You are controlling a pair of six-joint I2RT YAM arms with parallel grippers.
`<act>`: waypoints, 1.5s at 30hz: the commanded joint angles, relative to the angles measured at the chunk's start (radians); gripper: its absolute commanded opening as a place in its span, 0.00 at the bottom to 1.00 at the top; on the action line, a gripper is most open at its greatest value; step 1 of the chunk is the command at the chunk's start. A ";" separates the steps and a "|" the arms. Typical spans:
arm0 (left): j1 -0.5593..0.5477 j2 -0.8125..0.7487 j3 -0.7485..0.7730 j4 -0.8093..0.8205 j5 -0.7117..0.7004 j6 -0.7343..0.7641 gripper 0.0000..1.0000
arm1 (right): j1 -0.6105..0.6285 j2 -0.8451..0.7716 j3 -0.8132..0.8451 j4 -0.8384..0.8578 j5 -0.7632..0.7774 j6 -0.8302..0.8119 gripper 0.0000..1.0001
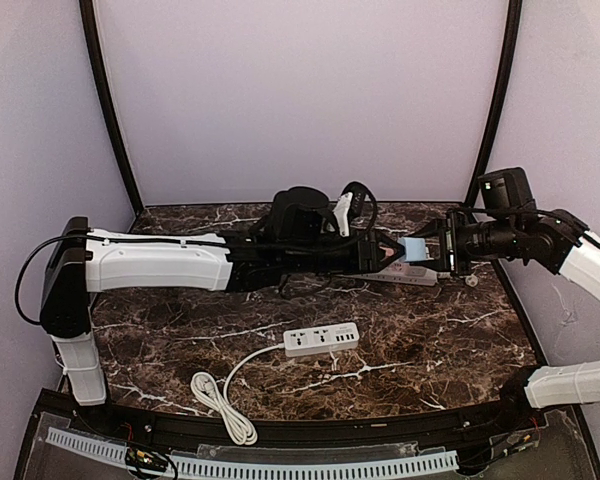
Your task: Insert the plug
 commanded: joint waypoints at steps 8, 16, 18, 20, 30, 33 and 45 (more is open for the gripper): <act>-0.005 0.052 0.078 0.037 0.031 -0.017 0.55 | 0.010 0.002 0.027 0.031 -0.002 0.055 0.00; -0.005 0.092 0.132 0.003 0.043 -0.021 0.49 | 0.010 0.007 0.013 0.050 -0.015 0.058 0.00; -0.005 0.099 0.144 0.001 0.049 -0.019 0.48 | 0.009 0.007 0.013 0.051 -0.016 0.057 0.00; -0.005 0.105 0.152 -0.004 0.051 -0.016 0.47 | 0.011 0.008 0.011 0.054 -0.015 0.057 0.00; -0.003 0.123 0.189 -0.025 0.081 -0.014 0.38 | 0.010 0.005 -0.006 0.094 -0.019 0.043 0.00; -0.003 0.123 0.202 -0.046 0.084 -0.005 0.37 | 0.008 0.006 -0.008 0.095 -0.024 0.032 0.00; -0.004 0.124 0.240 -0.098 0.094 0.022 0.34 | 0.010 0.009 -0.013 0.092 -0.043 -0.006 0.00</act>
